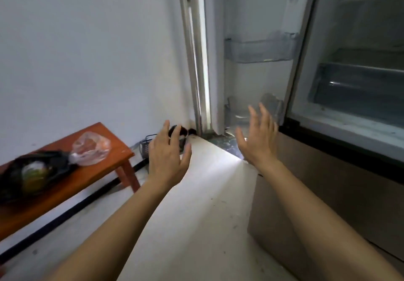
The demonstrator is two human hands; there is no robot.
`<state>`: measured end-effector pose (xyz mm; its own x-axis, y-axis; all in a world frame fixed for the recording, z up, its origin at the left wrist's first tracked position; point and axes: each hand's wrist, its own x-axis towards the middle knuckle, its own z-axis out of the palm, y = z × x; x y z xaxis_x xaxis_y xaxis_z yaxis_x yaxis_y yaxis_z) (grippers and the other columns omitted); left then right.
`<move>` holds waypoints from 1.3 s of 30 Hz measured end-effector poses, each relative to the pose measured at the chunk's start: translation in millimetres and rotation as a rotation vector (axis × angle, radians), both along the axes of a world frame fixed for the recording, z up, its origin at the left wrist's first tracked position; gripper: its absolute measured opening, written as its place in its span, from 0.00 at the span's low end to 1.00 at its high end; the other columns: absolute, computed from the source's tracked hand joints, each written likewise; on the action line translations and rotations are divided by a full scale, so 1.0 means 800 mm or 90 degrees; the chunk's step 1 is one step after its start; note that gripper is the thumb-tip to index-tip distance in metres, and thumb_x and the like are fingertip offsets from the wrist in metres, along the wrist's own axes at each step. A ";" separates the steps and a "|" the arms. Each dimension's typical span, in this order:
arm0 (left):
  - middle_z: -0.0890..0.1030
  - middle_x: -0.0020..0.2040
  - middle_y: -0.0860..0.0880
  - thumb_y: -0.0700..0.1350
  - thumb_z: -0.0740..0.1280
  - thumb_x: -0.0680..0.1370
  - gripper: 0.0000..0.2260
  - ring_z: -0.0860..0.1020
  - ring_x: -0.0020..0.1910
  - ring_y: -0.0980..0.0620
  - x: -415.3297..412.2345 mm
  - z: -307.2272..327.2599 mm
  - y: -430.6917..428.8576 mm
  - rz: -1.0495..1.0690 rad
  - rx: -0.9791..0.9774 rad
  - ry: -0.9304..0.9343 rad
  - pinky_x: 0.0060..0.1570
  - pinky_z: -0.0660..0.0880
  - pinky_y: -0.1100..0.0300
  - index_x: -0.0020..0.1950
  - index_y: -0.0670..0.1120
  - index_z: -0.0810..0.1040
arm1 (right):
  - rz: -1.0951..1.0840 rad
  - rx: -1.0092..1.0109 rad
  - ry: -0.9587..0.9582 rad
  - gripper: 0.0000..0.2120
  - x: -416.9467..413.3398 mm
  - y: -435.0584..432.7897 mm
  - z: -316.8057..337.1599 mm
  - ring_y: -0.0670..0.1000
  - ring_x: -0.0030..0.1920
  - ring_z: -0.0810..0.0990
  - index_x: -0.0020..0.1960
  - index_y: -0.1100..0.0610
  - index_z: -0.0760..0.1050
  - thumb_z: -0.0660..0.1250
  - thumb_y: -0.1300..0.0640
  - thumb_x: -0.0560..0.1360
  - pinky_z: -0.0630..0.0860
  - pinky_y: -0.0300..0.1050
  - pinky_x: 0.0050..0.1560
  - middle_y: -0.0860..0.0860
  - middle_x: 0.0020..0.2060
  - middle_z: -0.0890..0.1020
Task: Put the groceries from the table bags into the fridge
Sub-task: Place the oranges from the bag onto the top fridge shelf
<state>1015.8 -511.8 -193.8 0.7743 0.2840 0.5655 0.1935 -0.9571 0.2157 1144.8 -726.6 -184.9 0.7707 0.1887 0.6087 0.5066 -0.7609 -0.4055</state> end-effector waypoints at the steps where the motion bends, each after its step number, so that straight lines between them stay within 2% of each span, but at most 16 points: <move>1: 0.64 0.76 0.38 0.56 0.59 0.80 0.25 0.67 0.71 0.38 -0.025 0.001 0.033 0.034 0.010 0.008 0.67 0.66 0.42 0.74 0.44 0.68 | 0.037 -0.025 0.004 0.32 -0.014 0.037 -0.003 0.62 0.75 0.62 0.77 0.57 0.62 0.65 0.47 0.77 0.59 0.62 0.73 0.61 0.77 0.62; 6: 0.62 0.78 0.41 0.56 0.56 0.81 0.25 0.61 0.76 0.40 -0.159 -0.018 0.192 0.202 -0.038 0.043 0.71 0.60 0.41 0.75 0.47 0.65 | 0.177 -0.084 -0.026 0.34 -0.095 0.217 -0.016 0.63 0.73 0.64 0.77 0.57 0.62 0.67 0.48 0.75 0.62 0.61 0.72 0.61 0.76 0.63; 9: 0.61 0.78 0.42 0.57 0.56 0.82 0.25 0.61 0.76 0.41 -0.241 -0.043 0.281 0.278 -0.063 0.061 0.71 0.62 0.40 0.76 0.46 0.64 | 0.227 -0.118 -0.013 0.35 -0.144 0.325 -0.031 0.63 0.72 0.65 0.77 0.56 0.60 0.66 0.46 0.75 0.65 0.60 0.71 0.61 0.75 0.63; 13: 0.62 0.78 0.41 0.56 0.58 0.82 0.26 0.61 0.76 0.42 -0.316 -0.061 0.385 0.326 -0.101 0.095 0.72 0.62 0.41 0.76 0.44 0.65 | 0.308 -0.161 0.026 0.35 -0.204 0.448 -0.062 0.61 0.74 0.65 0.78 0.56 0.60 0.66 0.46 0.76 0.65 0.60 0.72 0.60 0.74 0.65; 17: 0.58 0.79 0.43 0.57 0.56 0.83 0.27 0.58 0.78 0.44 -0.336 -0.078 0.456 0.332 -0.165 0.136 0.73 0.59 0.43 0.78 0.46 0.62 | 0.367 -0.291 0.076 0.33 -0.234 0.525 -0.091 0.56 0.76 0.61 0.79 0.51 0.56 0.63 0.45 0.78 0.60 0.54 0.74 0.54 0.76 0.62; 19: 0.58 0.79 0.43 0.57 0.56 0.83 0.26 0.59 0.77 0.44 -0.326 -0.085 0.490 0.318 -0.175 0.143 0.73 0.59 0.44 0.78 0.46 0.61 | 0.378 -0.330 0.083 0.32 -0.226 0.556 -0.096 0.56 0.76 0.61 0.78 0.50 0.57 0.63 0.46 0.78 0.60 0.54 0.74 0.53 0.76 0.62; 25: 0.55 0.80 0.44 0.58 0.55 0.83 0.28 0.55 0.78 0.45 -0.258 -0.119 0.589 0.277 -0.207 0.226 0.74 0.58 0.45 0.80 0.48 0.57 | 0.332 -0.331 0.155 0.30 -0.159 0.646 -0.134 0.55 0.72 0.66 0.77 0.51 0.60 0.64 0.47 0.77 0.67 0.54 0.71 0.52 0.73 0.67; 31: 0.45 0.82 0.45 0.61 0.53 0.82 0.31 0.47 0.80 0.44 -0.154 -0.149 0.713 0.227 -0.159 0.391 0.77 0.52 0.46 0.81 0.50 0.49 | 0.349 -0.325 0.233 0.28 -0.053 0.771 -0.180 0.58 0.70 0.69 0.76 0.53 0.62 0.62 0.49 0.78 0.70 0.55 0.66 0.54 0.72 0.69; 35: 0.47 0.82 0.46 0.60 0.54 0.82 0.31 0.49 0.80 0.44 -0.084 -0.159 0.804 0.216 -0.189 0.513 0.77 0.53 0.46 0.81 0.50 0.50 | 0.394 -0.334 0.293 0.25 0.016 0.866 -0.185 0.57 0.69 0.70 0.75 0.54 0.64 0.61 0.54 0.79 0.72 0.52 0.64 0.54 0.70 0.70; 39: 0.51 0.81 0.47 0.58 0.55 0.83 0.29 0.52 0.79 0.45 -0.028 -0.169 0.874 0.192 -0.226 0.551 0.75 0.57 0.46 0.81 0.49 0.52 | 0.433 -0.346 0.312 0.22 0.069 0.949 -0.187 0.56 0.68 0.71 0.75 0.54 0.66 0.59 0.55 0.81 0.72 0.51 0.63 0.54 0.68 0.72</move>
<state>993.7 187.2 -328.6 0.7484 0.5812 -0.3196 0.6457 -0.7486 0.1505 1199.7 32.6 -334.8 0.5377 0.8418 -0.0480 0.7734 -0.5151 -0.3695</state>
